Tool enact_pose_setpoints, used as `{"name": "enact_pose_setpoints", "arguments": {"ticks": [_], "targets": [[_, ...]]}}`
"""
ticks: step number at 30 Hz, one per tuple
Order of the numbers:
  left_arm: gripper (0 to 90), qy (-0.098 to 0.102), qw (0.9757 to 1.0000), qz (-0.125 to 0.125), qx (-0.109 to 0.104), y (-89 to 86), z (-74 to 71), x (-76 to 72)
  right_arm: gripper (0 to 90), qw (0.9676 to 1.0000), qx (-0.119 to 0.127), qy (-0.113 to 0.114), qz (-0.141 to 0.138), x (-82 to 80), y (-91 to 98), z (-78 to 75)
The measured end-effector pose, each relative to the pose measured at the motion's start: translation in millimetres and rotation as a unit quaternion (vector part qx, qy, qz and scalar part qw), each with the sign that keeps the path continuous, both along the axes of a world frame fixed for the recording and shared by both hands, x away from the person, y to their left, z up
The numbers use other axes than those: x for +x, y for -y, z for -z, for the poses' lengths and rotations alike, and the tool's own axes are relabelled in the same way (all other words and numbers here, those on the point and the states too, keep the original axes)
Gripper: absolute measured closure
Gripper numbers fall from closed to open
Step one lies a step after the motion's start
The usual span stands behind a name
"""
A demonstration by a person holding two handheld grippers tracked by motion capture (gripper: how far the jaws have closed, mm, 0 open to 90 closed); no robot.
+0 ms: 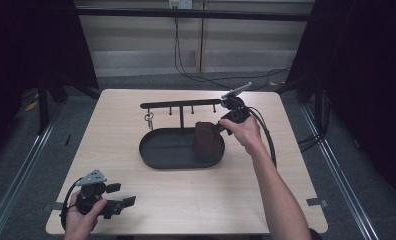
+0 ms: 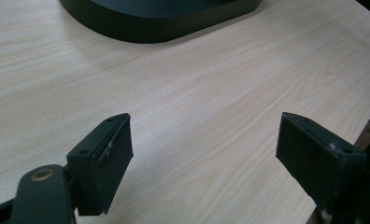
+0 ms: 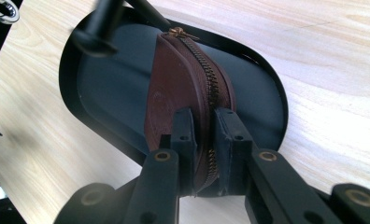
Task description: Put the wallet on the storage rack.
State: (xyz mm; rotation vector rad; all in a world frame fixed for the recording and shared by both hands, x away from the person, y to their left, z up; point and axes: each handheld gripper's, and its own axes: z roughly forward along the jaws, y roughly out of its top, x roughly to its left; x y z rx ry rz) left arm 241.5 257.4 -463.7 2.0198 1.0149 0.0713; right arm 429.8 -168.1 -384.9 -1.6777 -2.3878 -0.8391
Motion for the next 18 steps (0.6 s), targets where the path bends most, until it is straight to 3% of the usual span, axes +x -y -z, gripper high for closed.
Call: {"name": "enact_pose_setpoints", "arguments": {"ticks": [14, 16, 18], "targets": [[18.6, -0.002, 1.0000, -0.002, -0.001, 0.6, 0.4, 0.0, 78.8, 0.9996, 0.025, -0.012, 0.007, 6.5, -2.9, 24.6], [18.6, -0.002, 1.0000, 0.001, 0.001, 0.0, 0.4, 0.3, 78.8, 0.9997, 0.016, -0.017, 0.008, 7.0, -4.9, 29.0], [18.6, -0.002, 1.0000, -0.001, -0.001, 0.1, 0.3, 0.0, 78.8, 0.9994, 0.027, -0.016, 0.010, 7.7, -4.0, 32.9]]}}
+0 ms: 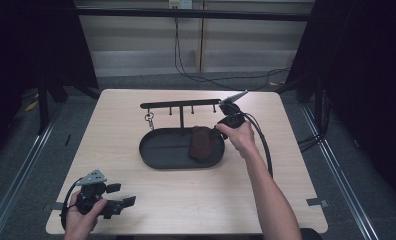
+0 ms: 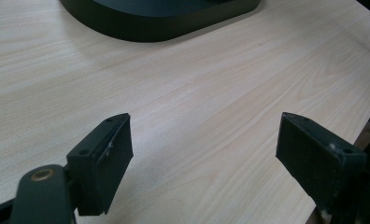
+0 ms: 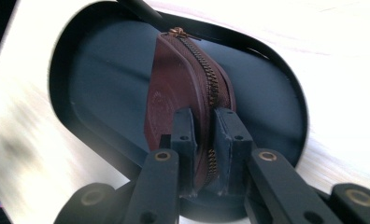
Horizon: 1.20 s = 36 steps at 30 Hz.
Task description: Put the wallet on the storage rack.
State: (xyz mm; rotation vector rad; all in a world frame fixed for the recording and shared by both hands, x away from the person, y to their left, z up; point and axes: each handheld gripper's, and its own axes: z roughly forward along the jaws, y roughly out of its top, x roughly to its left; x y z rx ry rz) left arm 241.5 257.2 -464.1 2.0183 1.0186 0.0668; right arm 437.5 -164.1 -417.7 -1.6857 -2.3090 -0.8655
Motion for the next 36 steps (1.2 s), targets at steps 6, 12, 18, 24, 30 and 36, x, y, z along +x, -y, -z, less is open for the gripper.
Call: {"name": "enact_pose_setpoints", "arguments": {"ticks": [6, 12, 18, 24, 30, 36], "targets": [[18.6, 0.000, 1.0000, 0.001, 0.002, -0.1, 0.1, 0.4, 79.2, 0.9999, 0.011, 0.004, 0.009, 1.2, 1.2, 5.3], [18.6, 0.001, 1.0000, 0.004, 0.000, -0.3, -0.3, 0.1, 84.0, 0.9997, 0.013, 0.012, 0.016, 3.4, -1.9, 15.0], [18.6, 0.000, 1.0000, 0.004, -0.001, -0.5, 0.2, 0.5, 86.0, 0.9990, 0.028, 0.027, 0.024, 2.9, 0.5, 18.5], [18.6, -0.001, 1.0000, 0.002, -0.002, -0.2, 0.1, 0.1, 71.8, 0.9978, 0.034, 0.048, 0.031, -1.0, 4.6, 18.7], [18.6, 0.000, 1.0000, 0.002, 0.001, -0.7, 0.4, 1.0, 52.8, 0.9967, 0.035, 0.066, 0.033, -7.3, 13.9, 20.9], [18.6, -0.001, 1.0000, 0.000, 0.001, -1.5, 0.5, 1.3, 38.6, 0.9953, 0.026, 0.085, 0.037, -16.3, 26.4, 14.1]]}}
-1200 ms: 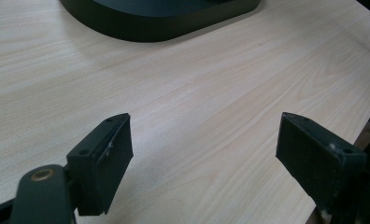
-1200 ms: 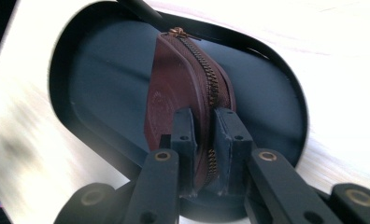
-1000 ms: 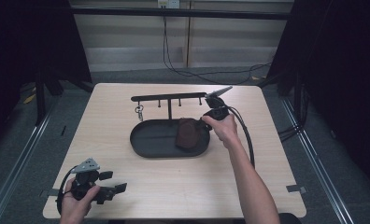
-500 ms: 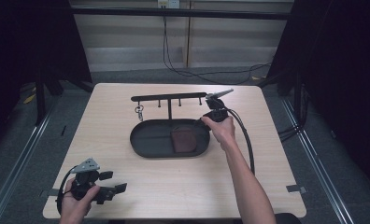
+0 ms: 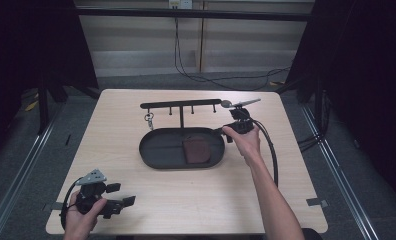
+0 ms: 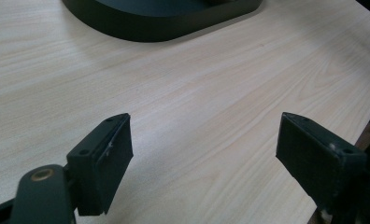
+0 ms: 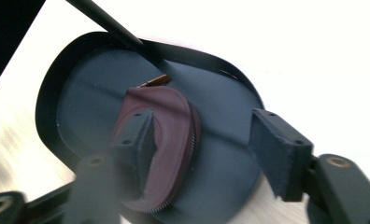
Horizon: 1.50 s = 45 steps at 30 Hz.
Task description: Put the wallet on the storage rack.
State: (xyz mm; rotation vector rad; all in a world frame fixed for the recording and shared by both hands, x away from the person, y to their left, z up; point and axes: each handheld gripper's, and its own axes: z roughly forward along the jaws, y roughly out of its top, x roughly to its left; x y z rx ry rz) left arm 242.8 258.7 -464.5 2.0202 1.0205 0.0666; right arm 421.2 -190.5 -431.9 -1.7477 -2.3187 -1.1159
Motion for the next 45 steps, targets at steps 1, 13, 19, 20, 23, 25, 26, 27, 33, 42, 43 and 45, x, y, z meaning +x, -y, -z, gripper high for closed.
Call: {"name": "enact_pose_setpoints", "arguments": {"ticks": [1, 13, 19, 20, 23, 25, 26, 27, 33, 42, 43, 45], "targets": [[18.6, 0.000, 1.0000, -0.001, -0.001, 0.0, 0.0, 0.0, 37.1, 1.0000, -0.001, 0.002, 0.000, -2.1, 1.9, -1.4], [18.6, 0.000, 1.0000, -0.006, -0.002, -1.2, -0.2, 0.8, 22.8, 0.9992, 0.000, 0.040, -0.001, -35.7, 21.6, -6.1], [18.6, 0.000, 1.0000, -0.007, -0.001, -1.3, 0.0, 0.8, 20.1, 0.9984, -0.018, 0.054, 0.000, -55.5, 27.6, -11.7], [18.6, 0.000, 1.0000, -0.008, -0.001, -1.2, 0.1, 0.7, 19.0, 0.9983, -0.020, 0.055, 0.001, -57.9, 29.0, -12.2], [18.6, 0.000, 1.0000, -0.007, -0.002, -1.1, -0.1, 0.5, 18.8, 0.9977, -0.014, 0.066, 0.002, -65.9, 33.3, -15.0], [18.6, 0.000, 1.0000, -0.007, -0.001, -1.0, -0.2, 0.3, 18.3, 0.9973, -0.017, 0.072, 0.001, -71.8, 35.4, -14.1], [18.6, 0.001, 1.0000, -0.007, -0.002, -1.0, -0.3, 0.1, 18.1, 0.9974, -0.019, 0.069, 0.000, -74.8, 36.2, -13.1], [18.6, 0.001, 1.0000, -0.007, -0.002, -0.9, -0.4, -0.1, 18.1, 0.9973, -0.021, 0.070, -0.001, -77.6, 37.6, -11.9], [18.6, 0.001, 1.0000, -0.008, -0.002, -0.7, -0.3, -0.4, 17.5, 0.9958, -0.026, 0.087, 0.001, -100.9, 45.7, -10.9], [18.6, -0.001, 0.9999, -0.011, 0.000, -0.8, 0.2, 0.2, 16.8, 0.9952, -0.049, 0.083, 0.019, -133.3, 66.4, -0.1], [18.6, -0.001, 1.0000, -0.009, 0.002, -0.8, 0.3, 0.7, 16.6, 0.9952, -0.051, 0.081, 0.022, -136.9, 69.0, 3.0], [18.6, -0.002, 0.9999, -0.010, 0.002, -0.6, 0.3, 0.3, 16.5, 0.9955, -0.051, 0.077, 0.020, -142.1, 72.2, 6.5]]}}
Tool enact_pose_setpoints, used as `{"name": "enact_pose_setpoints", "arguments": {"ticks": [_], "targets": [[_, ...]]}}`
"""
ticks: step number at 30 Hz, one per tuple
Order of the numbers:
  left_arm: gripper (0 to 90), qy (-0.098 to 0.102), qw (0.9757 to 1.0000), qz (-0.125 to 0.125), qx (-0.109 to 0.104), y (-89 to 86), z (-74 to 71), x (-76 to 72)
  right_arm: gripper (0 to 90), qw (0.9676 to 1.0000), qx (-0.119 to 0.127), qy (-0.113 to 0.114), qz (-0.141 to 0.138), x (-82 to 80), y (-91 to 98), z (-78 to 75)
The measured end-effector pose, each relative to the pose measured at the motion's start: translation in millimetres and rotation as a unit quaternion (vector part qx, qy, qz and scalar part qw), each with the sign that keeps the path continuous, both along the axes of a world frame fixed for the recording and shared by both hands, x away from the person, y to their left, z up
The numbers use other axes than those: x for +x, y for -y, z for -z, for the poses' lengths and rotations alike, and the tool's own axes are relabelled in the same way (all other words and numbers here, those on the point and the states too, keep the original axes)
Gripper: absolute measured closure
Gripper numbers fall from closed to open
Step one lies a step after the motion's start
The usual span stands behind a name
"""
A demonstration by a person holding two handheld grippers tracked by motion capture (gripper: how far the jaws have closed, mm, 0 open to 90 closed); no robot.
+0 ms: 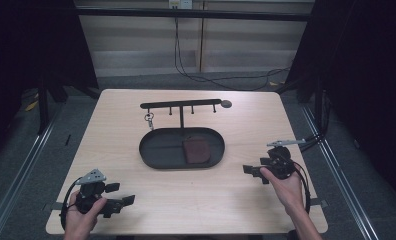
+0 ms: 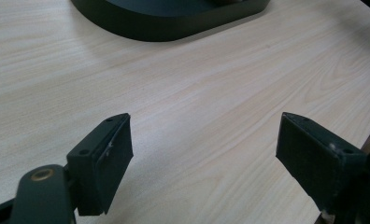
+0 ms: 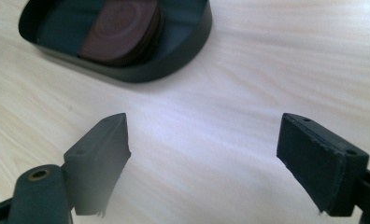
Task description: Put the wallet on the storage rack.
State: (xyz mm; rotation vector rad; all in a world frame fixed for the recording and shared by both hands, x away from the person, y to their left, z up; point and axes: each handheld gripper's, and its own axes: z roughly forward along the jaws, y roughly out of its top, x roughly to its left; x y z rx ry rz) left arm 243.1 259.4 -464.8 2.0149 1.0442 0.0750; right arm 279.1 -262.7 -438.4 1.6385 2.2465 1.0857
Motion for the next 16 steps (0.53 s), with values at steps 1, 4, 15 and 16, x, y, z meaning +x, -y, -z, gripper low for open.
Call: {"name": "enact_pose_setpoints", "arguments": {"ticks": [1, 4, 15, 16], "targets": [[18.6, 0.000, 1.0000, 0.000, 0.000, 0.0, 0.0, 0.0, 16.5, 1.0000, 0.000, 0.000, 0.000, 0.0, 0.0, 0.0], [18.6, 0.001, 1.0000, -0.005, -0.003, -0.9, -0.1, 0.0, 16.6, 0.9999, -0.009, 0.005, 0.005, -14.5, 6.8, 5.5], [18.6, 0.003, 1.0000, -0.002, -0.005, -0.5, -1.3, -0.4, 17.2, 0.9998, 0.012, -0.007, 0.015, -35.1, 21.7, 28.2], [18.6, 0.003, 1.0000, -0.002, -0.005, -0.8, -1.6, -0.5, 17.1, 0.9998, -0.006, -0.009, 0.018, -36.3, 23.7, 33.4]]}}
